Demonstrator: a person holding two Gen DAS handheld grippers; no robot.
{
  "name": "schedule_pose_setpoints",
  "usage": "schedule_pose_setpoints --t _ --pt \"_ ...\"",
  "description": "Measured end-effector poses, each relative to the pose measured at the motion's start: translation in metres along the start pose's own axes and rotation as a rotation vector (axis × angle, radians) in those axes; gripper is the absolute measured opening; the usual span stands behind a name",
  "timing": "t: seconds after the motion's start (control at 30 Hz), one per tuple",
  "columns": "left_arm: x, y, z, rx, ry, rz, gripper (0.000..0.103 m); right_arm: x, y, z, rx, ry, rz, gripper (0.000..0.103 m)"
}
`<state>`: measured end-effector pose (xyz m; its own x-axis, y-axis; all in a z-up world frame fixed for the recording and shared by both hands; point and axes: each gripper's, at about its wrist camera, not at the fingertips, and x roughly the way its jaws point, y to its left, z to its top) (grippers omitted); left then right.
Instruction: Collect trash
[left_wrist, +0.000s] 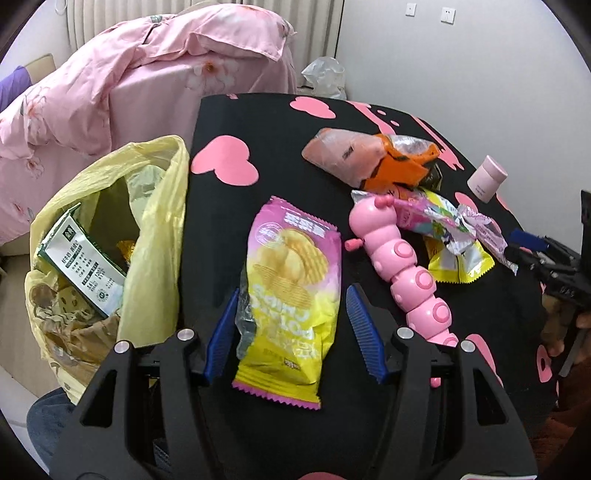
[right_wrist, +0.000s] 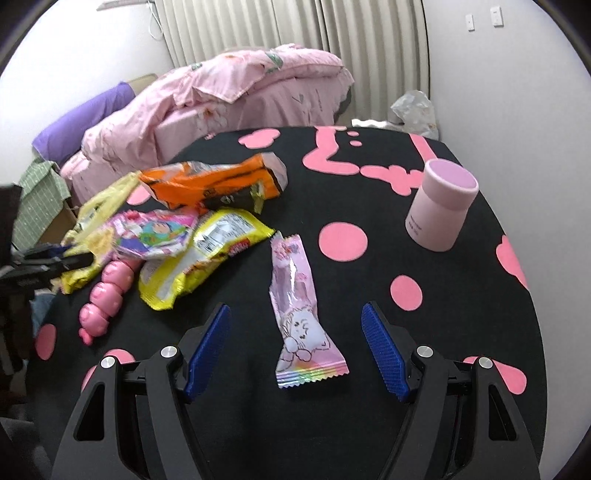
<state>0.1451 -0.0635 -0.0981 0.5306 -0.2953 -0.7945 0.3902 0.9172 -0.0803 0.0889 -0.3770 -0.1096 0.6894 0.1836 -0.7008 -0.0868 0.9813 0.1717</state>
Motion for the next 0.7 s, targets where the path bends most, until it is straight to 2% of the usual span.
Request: schedule_pose_setpoints --t 0.1,0.3,0.33,0.4,0.6,0.7 --pt "0.000 0.000 -0.001 -0.003 0.002 -0.004 0.056 0.004 -0.003 0.003 0.005 0.009 -0.011 0.070" --pt "-0.005 0.005 -0.004 -0.044 0.008 -0.039 0.056 0.017 -0.001 -0.003 -0.053 0.085 -0.072 0.068" --pt "-0.005 0.007 -0.004 -0.052 0.011 -0.045 0.056 0.018 -0.001 -0.006 -0.052 0.091 -0.070 0.054" --pt "-0.005 0.009 -0.005 -0.071 0.021 -0.050 0.056 0.013 -0.005 -0.006 -0.031 0.077 -0.051 0.036" --pt "-0.006 0.011 -0.009 -0.106 0.037 -0.050 0.056 -0.003 0.004 -0.002 -0.068 0.004 -0.032 0.034" --pt "-0.006 0.009 -0.008 -0.103 0.044 -0.041 0.056 -0.005 0.007 0.000 -0.074 -0.006 -0.020 0.034"
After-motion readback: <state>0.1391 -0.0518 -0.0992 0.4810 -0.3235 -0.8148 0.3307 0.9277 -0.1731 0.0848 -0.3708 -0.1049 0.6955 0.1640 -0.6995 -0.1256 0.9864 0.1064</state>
